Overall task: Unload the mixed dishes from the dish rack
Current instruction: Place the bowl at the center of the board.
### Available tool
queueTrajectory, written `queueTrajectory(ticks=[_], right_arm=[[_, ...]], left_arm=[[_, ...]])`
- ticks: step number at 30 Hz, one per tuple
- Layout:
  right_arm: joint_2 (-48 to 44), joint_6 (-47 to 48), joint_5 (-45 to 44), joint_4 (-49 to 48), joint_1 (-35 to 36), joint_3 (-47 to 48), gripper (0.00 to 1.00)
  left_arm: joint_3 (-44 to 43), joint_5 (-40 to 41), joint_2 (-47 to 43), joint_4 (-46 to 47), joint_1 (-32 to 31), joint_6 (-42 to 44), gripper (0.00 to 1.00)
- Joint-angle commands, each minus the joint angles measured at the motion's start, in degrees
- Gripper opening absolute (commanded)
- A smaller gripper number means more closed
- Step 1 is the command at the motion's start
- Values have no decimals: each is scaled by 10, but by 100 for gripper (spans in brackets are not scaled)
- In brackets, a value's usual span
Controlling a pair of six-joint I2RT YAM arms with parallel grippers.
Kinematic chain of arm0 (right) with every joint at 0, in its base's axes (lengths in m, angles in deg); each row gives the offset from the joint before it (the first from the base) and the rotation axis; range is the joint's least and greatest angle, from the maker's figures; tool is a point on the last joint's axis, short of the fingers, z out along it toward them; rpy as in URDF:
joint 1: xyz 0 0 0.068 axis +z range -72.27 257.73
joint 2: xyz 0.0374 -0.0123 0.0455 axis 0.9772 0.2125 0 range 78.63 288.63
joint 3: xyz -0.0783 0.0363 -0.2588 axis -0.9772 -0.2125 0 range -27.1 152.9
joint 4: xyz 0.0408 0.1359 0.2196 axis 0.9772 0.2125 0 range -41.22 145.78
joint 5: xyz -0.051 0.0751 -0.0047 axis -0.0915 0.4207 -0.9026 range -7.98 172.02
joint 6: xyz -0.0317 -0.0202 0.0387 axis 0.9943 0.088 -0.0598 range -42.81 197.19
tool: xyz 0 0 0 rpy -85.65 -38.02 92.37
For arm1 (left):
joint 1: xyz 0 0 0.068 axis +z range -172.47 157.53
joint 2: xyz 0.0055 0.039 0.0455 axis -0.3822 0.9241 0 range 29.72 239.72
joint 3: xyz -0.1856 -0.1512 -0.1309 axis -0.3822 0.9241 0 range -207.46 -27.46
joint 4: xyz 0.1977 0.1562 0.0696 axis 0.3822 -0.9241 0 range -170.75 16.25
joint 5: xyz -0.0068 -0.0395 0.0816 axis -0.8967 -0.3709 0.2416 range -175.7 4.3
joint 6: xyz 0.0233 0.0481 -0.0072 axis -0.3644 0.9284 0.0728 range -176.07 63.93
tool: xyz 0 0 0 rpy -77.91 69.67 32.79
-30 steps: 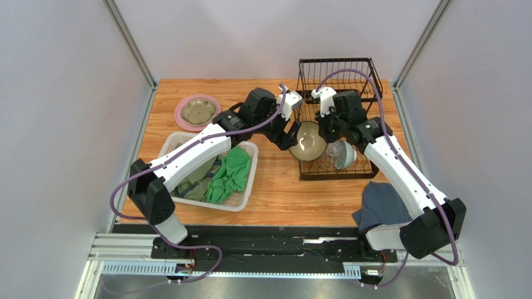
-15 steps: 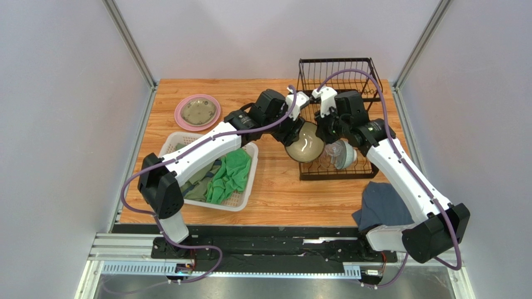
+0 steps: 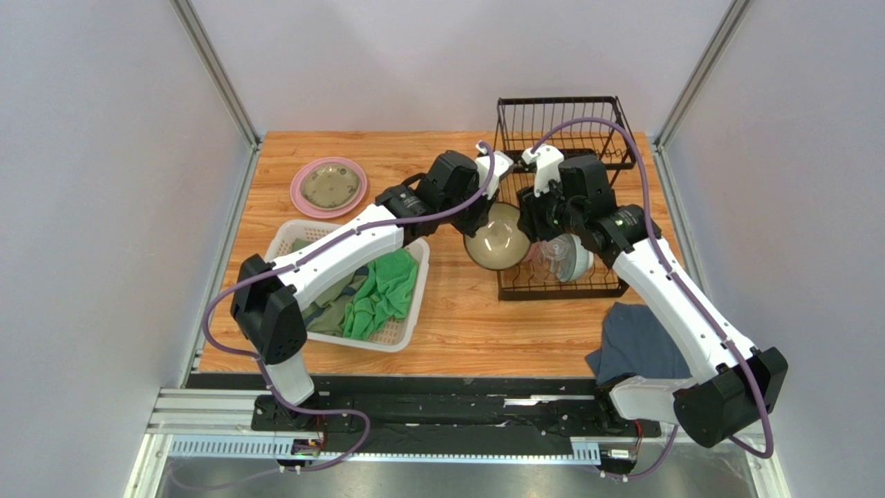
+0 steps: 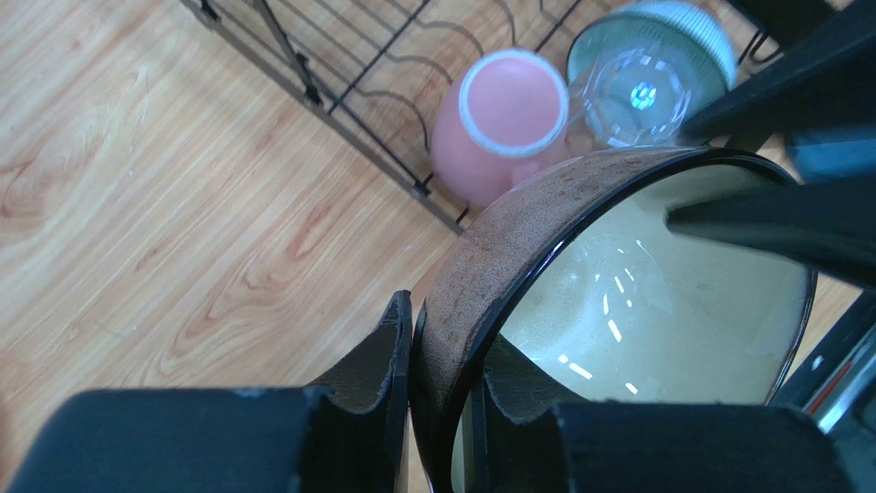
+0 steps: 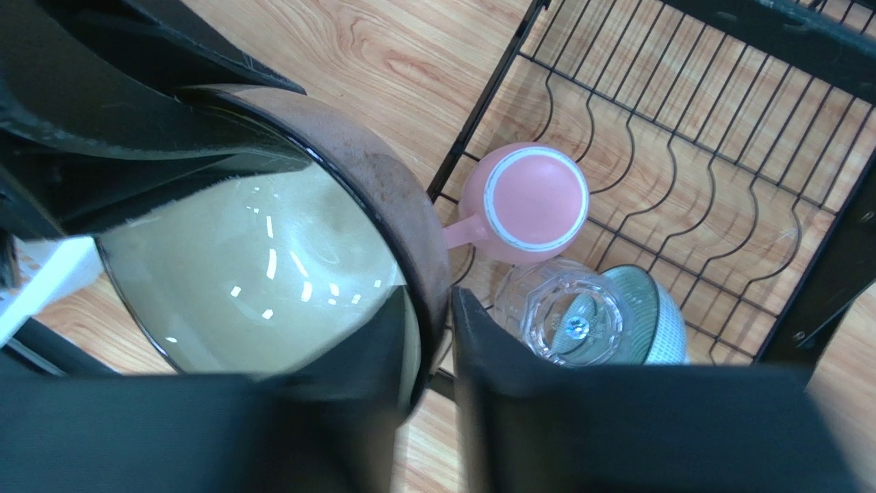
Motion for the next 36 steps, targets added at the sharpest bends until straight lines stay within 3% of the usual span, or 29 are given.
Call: queueTrajectory(ticks=[1,5,6,20,26,36], right_arm=[[-31,40,15,-46,-3,5,50],[-36,42,10,-52,-1,-3,81],[-38,43,8,-52,-2,-5,83],[-68,53,-4,-57,-3,-19,86],[-77,60,-29,-58,-3,-19,86],[-82,80,-79,-61,-3,-27,87]], left_arm=[[11,-12,-32,-1,1,55,0],[21,-2,-44,5,13,63,0],[21,-4,-45,5,16,63,0],[16,-50,-56,22,169,29,0],[-47,-82,19,16,245,1,0],[-267,-148,241,-59,328,-45,0]])
